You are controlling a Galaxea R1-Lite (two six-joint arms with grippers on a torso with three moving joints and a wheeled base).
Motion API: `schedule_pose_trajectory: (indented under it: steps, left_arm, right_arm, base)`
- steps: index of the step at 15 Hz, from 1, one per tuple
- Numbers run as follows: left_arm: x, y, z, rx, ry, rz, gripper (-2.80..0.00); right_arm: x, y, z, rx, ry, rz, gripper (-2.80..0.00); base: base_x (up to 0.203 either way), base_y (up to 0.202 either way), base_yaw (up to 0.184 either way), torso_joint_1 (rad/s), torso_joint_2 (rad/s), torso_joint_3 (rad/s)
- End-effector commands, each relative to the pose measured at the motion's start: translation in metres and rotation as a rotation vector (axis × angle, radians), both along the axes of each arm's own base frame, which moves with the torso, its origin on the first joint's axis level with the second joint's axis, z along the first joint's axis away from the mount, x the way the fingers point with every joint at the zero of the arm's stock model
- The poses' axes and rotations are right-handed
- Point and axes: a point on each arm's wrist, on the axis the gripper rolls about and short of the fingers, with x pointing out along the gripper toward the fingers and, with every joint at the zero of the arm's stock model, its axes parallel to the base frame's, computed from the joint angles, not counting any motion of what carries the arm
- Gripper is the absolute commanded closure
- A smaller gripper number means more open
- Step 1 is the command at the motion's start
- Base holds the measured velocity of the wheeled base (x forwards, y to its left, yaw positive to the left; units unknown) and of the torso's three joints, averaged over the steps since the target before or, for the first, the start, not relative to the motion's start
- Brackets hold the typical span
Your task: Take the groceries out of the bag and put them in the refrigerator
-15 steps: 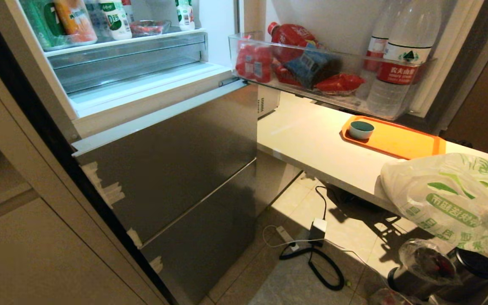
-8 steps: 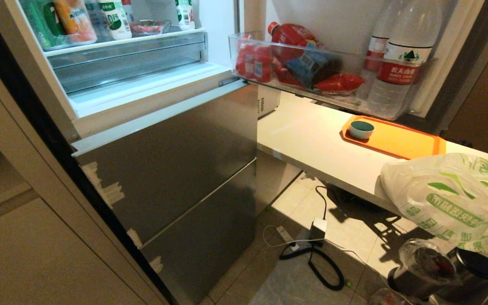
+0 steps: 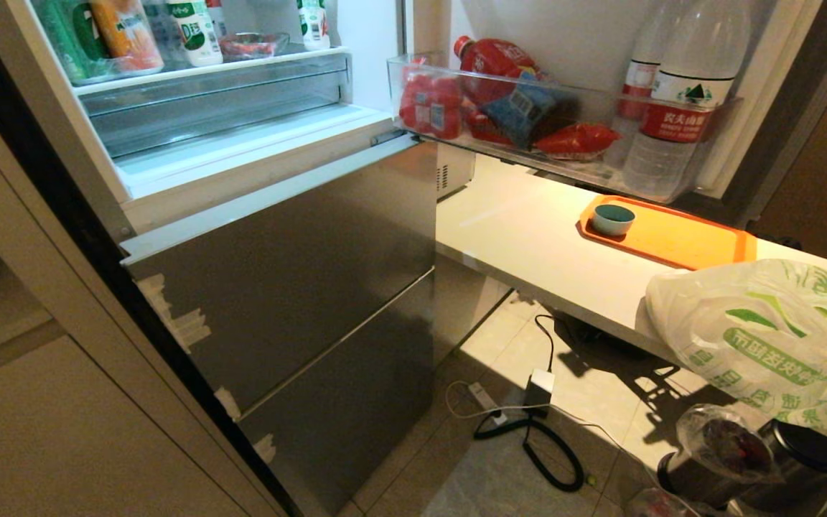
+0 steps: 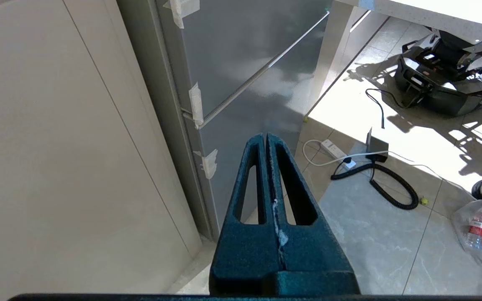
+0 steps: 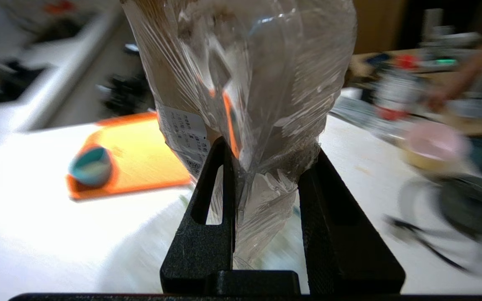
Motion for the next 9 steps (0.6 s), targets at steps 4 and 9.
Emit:
schedule_pose_trajectory:
  steps: [4, 9]
  left_arm:
    - [0.000, 0.000, 0.000, 0.000, 0.001, 0.000, 0.00]
    - [0.000, 0.000, 0.000, 0.000, 0.001, 0.000, 0.00]
  right_arm:
    - [0.073, -0.040, -0.012, 0.031, -0.051, 0.185, 0.00]
    - [0.112, -0.045, 0.005, -0.053, -0.184, 0.381, 0.00]
  base:
    - [0.000, 0.000, 0.000, 0.000, 0.00, 0.000]
    - [0.000, 0.000, 0.000, 0.000, 0.00, 0.000]
